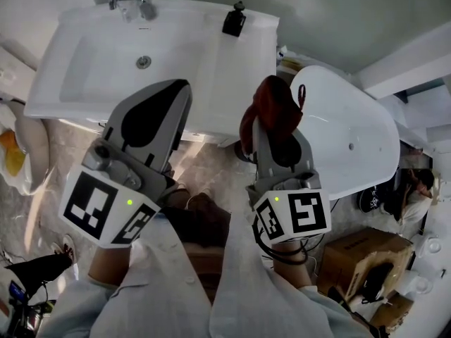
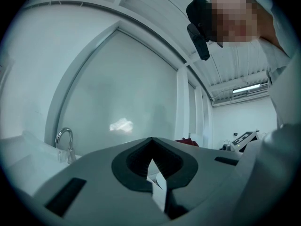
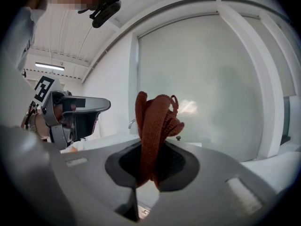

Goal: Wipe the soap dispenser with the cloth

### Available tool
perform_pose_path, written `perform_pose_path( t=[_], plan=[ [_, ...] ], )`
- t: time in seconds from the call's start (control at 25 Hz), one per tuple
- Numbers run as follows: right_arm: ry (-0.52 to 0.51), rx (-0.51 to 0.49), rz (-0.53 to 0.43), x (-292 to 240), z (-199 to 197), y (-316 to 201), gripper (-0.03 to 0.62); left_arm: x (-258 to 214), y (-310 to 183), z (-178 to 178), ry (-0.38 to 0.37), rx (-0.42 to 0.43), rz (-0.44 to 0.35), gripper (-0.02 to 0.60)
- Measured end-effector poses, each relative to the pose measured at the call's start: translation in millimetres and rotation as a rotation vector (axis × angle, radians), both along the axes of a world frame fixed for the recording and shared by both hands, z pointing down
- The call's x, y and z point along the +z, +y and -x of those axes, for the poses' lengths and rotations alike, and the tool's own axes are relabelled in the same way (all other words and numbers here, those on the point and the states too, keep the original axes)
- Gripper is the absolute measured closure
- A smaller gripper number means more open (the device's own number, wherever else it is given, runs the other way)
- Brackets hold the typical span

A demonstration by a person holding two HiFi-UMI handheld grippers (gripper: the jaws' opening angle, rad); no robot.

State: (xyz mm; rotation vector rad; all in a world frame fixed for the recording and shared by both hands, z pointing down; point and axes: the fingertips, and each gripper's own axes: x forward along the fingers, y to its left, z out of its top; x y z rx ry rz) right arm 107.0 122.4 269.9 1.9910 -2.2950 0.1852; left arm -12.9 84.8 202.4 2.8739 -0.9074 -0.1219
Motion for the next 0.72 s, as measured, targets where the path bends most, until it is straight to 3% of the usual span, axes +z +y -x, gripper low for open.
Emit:
perform_pose_path(
  t=[0.72],
  plan=[
    [0.026, -0.026, 0.026, 9.3, 14.7, -17.1, 0.539, 12.7, -15.9, 6.6, 0.016, 0.008, 0.036, 0.578]
  ],
)
